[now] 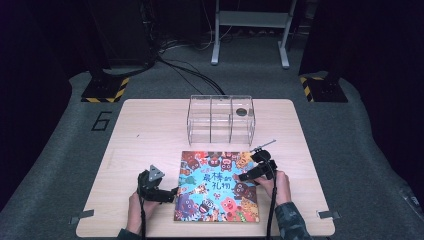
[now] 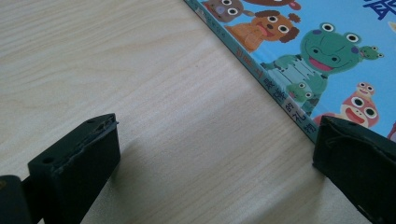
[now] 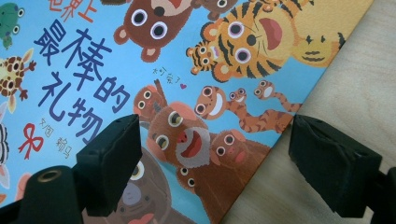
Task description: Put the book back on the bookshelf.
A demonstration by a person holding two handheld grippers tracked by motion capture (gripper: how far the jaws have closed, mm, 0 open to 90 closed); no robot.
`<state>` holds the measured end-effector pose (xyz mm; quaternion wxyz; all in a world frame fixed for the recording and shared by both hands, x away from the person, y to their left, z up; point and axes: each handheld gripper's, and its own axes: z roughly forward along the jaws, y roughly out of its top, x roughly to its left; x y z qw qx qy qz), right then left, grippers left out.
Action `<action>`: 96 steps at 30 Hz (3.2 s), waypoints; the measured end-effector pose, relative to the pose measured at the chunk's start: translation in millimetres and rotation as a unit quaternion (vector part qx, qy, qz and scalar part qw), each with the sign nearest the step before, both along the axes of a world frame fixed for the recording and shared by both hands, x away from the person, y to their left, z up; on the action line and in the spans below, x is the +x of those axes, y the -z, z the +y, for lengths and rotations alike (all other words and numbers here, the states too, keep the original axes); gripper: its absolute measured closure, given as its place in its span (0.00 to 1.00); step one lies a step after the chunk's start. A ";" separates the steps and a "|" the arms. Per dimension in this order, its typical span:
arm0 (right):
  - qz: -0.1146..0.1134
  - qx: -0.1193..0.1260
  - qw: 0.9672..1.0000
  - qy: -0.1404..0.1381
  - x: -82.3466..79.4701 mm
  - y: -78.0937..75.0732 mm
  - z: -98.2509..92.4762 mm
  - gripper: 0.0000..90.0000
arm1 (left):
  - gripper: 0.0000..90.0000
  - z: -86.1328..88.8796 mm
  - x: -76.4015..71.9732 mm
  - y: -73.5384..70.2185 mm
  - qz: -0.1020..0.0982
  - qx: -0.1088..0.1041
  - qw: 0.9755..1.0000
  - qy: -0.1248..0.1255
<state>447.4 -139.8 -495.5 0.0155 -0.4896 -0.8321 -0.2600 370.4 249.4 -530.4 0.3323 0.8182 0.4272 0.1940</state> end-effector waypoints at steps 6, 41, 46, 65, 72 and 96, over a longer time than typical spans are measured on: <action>0.007 -0.008 1.000 -0.002 2.1 -0.9 3.4 0.18 | 0.01 0.0 0.0 0.0 0.000 0.000 1.000 0.000; -0.030 0.128 0.991 0.009 -6.1 -30.1 -16.6 0.26 | 0.01 0.1 -0.1 0.0 0.000 -0.001 1.000 -0.001; -0.034 0.133 0.991 -0.007 0.6 -38.4 -9.9 0.27 | 0.01 0.1 -0.1 0.0 0.000 -0.001 1.000 -0.001; -0.020 0.116 0.993 -0.015 30.6 -59.7 10.6 0.28 | 0.01 -0.3 -0.2 0.6 -0.001 -0.010 1.000 -0.003; -0.018 0.111 0.994 -0.004 40.7 -64.0 14.8 0.30 | 0.01 -0.3 -0.3 0.6 -0.002 -0.010 1.000 -0.003; -0.027 0.114 0.993 0.018 64.2 -72.4 16.6 0.58 | 0.02 -0.3 -0.2 0.8 -0.003 -0.011 1.000 -0.004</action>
